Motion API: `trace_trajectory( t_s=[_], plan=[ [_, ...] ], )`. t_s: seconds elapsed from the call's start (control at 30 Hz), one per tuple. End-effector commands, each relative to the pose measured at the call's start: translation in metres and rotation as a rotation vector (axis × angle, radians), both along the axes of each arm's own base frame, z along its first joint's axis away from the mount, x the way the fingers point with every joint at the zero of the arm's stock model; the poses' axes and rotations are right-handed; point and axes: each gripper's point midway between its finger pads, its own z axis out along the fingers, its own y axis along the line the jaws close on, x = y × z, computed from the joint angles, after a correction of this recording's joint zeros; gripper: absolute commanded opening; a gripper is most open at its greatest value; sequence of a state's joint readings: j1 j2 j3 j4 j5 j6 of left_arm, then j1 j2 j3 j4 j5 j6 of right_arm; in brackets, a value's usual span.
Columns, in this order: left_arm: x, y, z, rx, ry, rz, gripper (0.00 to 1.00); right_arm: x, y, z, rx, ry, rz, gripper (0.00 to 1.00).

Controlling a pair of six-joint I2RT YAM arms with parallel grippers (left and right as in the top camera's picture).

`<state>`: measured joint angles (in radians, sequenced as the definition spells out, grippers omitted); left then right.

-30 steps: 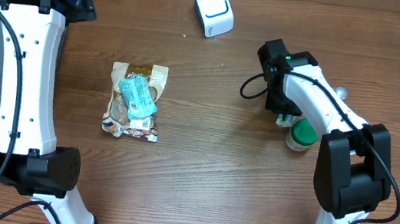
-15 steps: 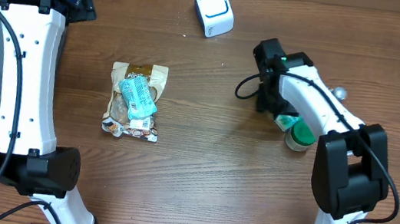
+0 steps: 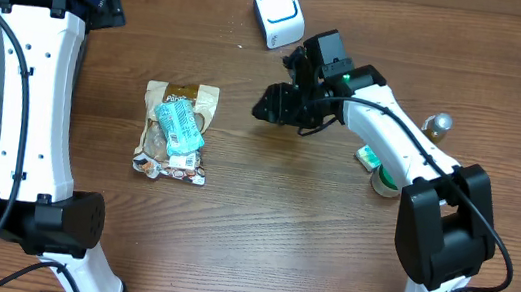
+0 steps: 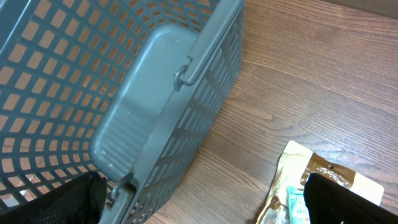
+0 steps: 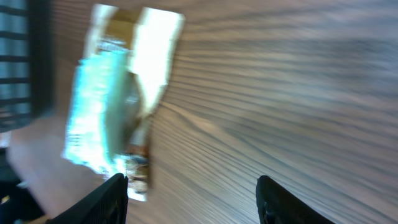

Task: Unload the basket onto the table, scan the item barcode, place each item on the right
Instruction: 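Move the open right gripper left over the green wipes pack, then close the right gripper on the green wipes pack atop the snack bag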

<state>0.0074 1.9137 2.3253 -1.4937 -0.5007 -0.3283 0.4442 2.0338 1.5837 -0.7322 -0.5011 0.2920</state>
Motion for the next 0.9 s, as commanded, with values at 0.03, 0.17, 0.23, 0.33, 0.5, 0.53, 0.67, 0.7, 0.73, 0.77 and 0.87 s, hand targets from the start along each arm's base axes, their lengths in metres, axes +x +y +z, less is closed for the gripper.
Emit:
trace_trajectory(
  t_s=[0.03, 0.17, 0.23, 0.33, 0.5, 0.53, 0.67, 0.7, 0.73, 0.77, 0.87],
  plan=[
    [0.0, -0.001, 0.008, 0.004, -0.018, -0.017, 1.0, -0.017, 0.038, 0.012, 0.106, -0.006, 0.081, 0.64],
    [0.0, -0.001, 0.008, 0.004, -0.018, -0.017, 0.99, -0.024, 0.063, 0.005, 0.11, -0.047, 0.122, 0.64],
    [0.0, -0.001, 0.008, 0.004, -0.018, -0.017, 0.99, -0.026, 0.078, -0.002, 0.109, -0.057, 0.128, 0.64],
    [0.0, -0.001, 0.008, 0.004, -0.018, -0.017, 1.0, -0.03, 0.096, -0.014, 0.102, -0.084, 0.144, 0.63],
    [0.0, -0.001, 0.008, 0.004, -0.018, -0.017, 1.0, -0.035, 0.114, -0.027, 0.09, -0.113, 0.171, 0.63],
    [0.0, -0.001, 0.008, 0.004, -0.018, -0.017, 1.0, -0.036, 0.117, -0.031, 0.091, -0.113, 0.175, 0.63],
    [0.0, -0.001, 0.008, 0.004, -0.018, -0.017, 1.0, -0.04, 0.124, -0.036, 0.095, -0.114, 0.189, 0.63],
    [0.0, -0.001, 0.008, 0.004, -0.018, -0.017, 1.0, -0.041, 0.125, -0.037, 0.096, -0.114, 0.191, 0.63],
    [0.0, -0.001, 0.008, 0.004, -0.018, -0.017, 1.0, -0.042, 0.126, -0.038, 0.095, -0.11, 0.189, 0.63],
    [0.0, -0.001, 0.008, 0.004, -0.018, -0.017, 1.0, -0.043, 0.127, -0.04, 0.094, -0.106, 0.19, 0.64],
    [0.0, -0.001, 0.008, 0.004, -0.018, -0.017, 1.0, -0.044, 0.13, -0.045, 0.095, -0.107, 0.196, 0.63]
  ],
)
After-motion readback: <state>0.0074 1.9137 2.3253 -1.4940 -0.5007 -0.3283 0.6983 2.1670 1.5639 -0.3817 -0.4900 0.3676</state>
